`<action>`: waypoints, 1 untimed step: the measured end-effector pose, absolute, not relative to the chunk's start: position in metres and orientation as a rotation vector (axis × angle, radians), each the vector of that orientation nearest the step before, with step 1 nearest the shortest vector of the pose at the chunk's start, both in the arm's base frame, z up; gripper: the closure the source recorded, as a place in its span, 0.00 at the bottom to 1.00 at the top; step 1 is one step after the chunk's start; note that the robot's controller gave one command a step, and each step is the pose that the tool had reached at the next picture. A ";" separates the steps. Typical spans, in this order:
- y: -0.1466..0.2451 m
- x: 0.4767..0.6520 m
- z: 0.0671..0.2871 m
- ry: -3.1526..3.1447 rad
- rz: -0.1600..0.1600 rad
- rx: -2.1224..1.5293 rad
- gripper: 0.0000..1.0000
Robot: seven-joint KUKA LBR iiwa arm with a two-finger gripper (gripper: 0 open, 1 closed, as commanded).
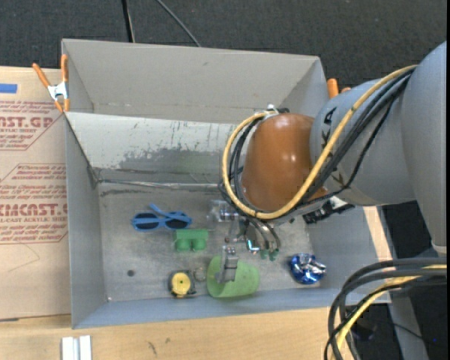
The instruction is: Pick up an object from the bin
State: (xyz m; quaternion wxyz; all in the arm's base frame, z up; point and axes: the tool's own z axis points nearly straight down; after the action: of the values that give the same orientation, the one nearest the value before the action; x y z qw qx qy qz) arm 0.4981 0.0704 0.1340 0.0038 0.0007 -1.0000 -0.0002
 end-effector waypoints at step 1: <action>0.112 0.587 0.082 -3.142 -0.004 -0.075 0.00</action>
Offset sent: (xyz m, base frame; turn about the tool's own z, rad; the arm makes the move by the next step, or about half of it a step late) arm 0.0880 0.0387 -0.0501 0.0522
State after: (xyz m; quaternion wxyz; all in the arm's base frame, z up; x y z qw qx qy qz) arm 0.5875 0.1118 0.0816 -0.0008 -0.0240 -0.9997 -0.0011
